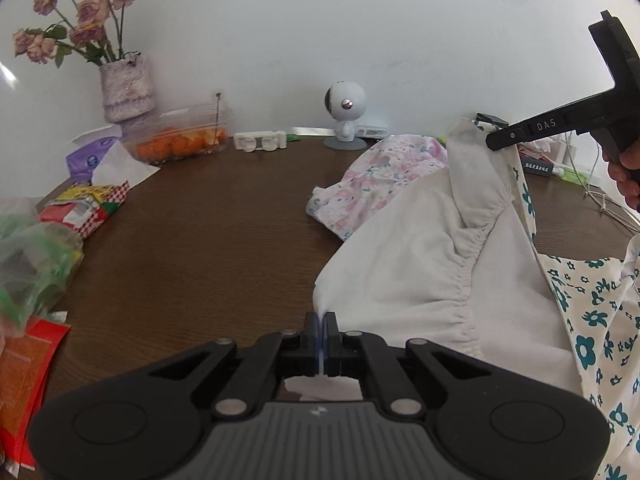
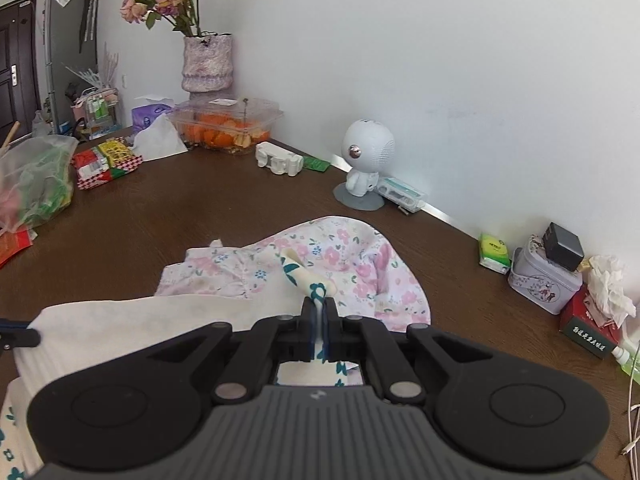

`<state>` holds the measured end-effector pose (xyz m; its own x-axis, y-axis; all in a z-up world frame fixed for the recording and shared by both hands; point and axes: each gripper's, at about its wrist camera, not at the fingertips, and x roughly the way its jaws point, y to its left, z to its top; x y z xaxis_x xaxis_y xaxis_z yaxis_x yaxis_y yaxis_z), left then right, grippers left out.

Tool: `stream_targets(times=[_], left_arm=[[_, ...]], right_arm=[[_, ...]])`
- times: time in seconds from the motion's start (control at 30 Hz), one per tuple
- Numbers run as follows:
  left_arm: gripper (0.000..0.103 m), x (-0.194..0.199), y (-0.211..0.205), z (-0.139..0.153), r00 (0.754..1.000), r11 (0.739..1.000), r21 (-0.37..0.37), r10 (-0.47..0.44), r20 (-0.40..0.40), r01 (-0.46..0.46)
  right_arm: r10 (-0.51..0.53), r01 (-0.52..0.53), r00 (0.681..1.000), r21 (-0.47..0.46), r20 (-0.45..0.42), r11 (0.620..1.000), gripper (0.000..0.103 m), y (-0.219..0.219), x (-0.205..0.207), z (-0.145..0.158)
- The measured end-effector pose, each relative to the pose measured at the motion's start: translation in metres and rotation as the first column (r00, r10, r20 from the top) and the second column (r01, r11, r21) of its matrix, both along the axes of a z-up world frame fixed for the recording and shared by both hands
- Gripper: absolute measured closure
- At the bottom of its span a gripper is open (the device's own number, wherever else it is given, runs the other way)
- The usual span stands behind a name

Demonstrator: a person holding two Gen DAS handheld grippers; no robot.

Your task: Fold clothes

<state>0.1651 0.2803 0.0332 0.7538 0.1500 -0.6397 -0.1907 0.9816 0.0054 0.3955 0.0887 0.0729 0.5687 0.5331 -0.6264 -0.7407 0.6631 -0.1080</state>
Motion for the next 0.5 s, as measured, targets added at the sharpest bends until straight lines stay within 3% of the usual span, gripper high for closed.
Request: stream_targets(times=[0.17,0.23,0.27,0.3,0.33,0.37,0.4,0.43,0.5], left_arm=[[0.1,0.003,-0.001,-0.011,0.999,1.0,0.002,0.004,-0.043,-0.004],[0.093,0.012,0.0,-0.011,0.998,1.0,0.009,0.009,-0.068,-0.009],[0.084,0.016,0.0,-0.008,0.998,1.0,0.016,0.009,-0.067,-0.008],[0.07,0.02,0.0,-0.002,0.999,1.0,0.019,0.0,-0.05,0.001],[0.061,0.024,-0.001,0.006,1.0,1.0,0.018,-0.02,-0.019,0.02],[0.041,0.03,-0.002,0.016,0.999,0.999,0.015,-0.05,0.009,0.05],[0.033,0.039,-0.004,0.024,0.995,0.995,0.011,-0.095,0.034,0.095],[0.027,0.049,-0.008,0.031,0.989,0.99,0.014,-0.139,0.048,0.138],[0.027,0.078,-0.018,0.037,0.977,0.976,0.047,-0.213,0.032,0.211]], right_arm=[[-0.021,0.02,0.999,-0.029,-0.032,0.999,0.1,0.005,0.007,-0.026],[-0.031,0.029,0.998,-0.038,-0.049,0.999,0.099,0.007,0.008,-0.033],[-0.037,0.035,0.997,-0.033,-0.061,0.999,0.099,0.007,0.008,-0.033],[-0.042,0.04,0.997,-0.024,-0.069,0.999,0.094,0.004,0.007,-0.031],[-0.047,0.047,0.996,-0.014,-0.073,0.999,0.082,0.002,0.006,-0.028],[-0.055,0.055,0.996,0.0,-0.066,0.998,0.071,-0.002,0.005,-0.023],[-0.063,0.064,0.996,0.014,-0.059,0.998,0.051,-0.007,0.004,-0.019],[-0.072,0.073,0.996,0.027,-0.057,0.997,0.049,-0.011,0.003,-0.014],[-0.089,0.094,0.993,0.056,-0.074,0.994,0.049,-0.022,0.001,-0.003]])
